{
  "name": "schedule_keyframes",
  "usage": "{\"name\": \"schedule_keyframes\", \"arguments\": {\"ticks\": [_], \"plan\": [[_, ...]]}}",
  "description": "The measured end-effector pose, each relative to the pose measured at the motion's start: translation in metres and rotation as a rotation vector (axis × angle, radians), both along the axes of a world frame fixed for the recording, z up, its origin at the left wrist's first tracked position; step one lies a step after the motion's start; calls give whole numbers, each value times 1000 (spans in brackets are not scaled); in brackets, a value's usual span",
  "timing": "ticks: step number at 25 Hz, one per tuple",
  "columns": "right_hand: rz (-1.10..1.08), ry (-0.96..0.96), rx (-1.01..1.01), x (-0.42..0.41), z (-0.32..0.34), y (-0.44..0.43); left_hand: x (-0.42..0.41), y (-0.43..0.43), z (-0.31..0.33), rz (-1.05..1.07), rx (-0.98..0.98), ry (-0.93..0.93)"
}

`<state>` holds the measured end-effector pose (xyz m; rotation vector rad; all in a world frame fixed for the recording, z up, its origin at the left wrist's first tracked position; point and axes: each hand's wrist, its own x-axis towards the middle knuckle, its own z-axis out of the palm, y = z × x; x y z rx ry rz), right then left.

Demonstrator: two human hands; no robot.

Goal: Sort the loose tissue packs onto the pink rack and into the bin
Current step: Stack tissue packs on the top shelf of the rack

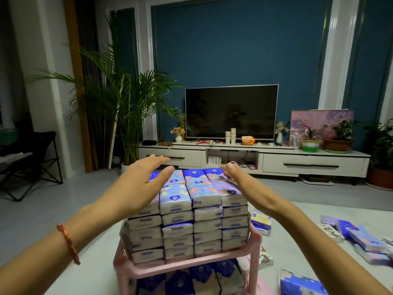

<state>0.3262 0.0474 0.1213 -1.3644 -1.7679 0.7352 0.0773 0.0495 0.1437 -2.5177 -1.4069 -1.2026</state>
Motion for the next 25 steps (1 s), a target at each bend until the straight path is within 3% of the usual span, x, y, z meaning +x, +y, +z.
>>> {"name": "schedule_keyframes", "arguments": {"ticks": [5,8,11,13,18,25], "plan": [[-36,-48,53,1,7,-1,-16,8,-6,63,-120,-199],[-143,179,92,0,5,4,-21,13,-15,135,-282,-573],[-144,424,-147,-4,-3,9,-18,7,-23,14,-705,-999],[-114,493,-283,-9,-6,7,-11,-1,-19,-91,-883,-1030],[-81,574,-318,-5,-10,12,-2,-7,-12,-143,-900,-989],[-82,580,-315,2,-18,20,1,-13,-11,-126,-926,-1117]]}}
